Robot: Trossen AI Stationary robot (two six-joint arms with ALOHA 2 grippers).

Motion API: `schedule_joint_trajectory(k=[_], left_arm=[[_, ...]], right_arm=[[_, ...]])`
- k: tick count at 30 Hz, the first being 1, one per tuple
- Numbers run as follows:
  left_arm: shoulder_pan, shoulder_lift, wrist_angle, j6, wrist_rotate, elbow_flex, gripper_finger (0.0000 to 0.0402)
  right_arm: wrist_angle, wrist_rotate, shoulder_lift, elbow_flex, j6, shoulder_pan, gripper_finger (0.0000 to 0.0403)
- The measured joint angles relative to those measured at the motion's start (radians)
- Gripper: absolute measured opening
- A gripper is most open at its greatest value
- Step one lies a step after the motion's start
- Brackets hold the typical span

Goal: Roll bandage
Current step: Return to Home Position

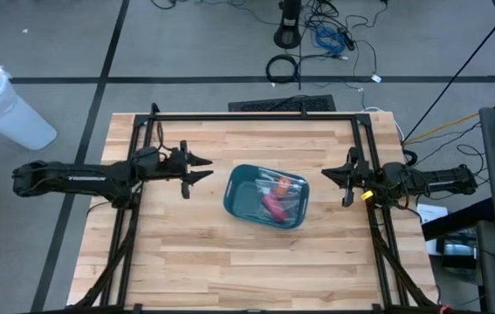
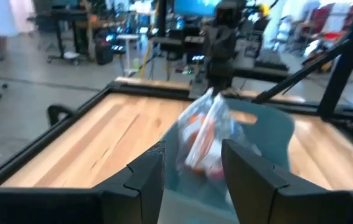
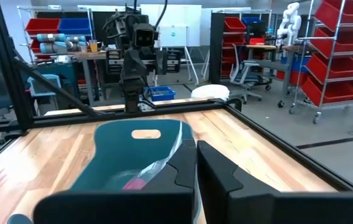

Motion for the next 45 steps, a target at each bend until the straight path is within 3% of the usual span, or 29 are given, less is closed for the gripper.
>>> schedule_joint_trajectory(k=[4,8,12,17,45], left_arm=[[0.002,-0.102,-0.066,0.0,-0.024,-0.048,0.016],[0.001,-0.169,-0.051,-0.019,-0.025,-0.126,0.016],[0.001,-0.219,0.012,-0.055,-0.026,-0.194,0.016],[0.001,-0.284,0.023,-0.08,-0.027,-0.236,0.016],[0.0,-0.433,-0.155,-0.076,-0.013,-0.281,0.0154]], right_arm=[[0.001,-0.003,0.0,0.0,0.01,-0.008,0.0],[0.05,-0.008,0.0,0.0,0.042,-0.017,0.0],[0.127,-0.103,0.0,0.001,0.039,-0.029,0.0],[0.112,-0.107,0.004,0.001,0.037,-0.05,0.0],[0.037,-0.118,0.006,0.001,0.029,-0.071,0.0]])
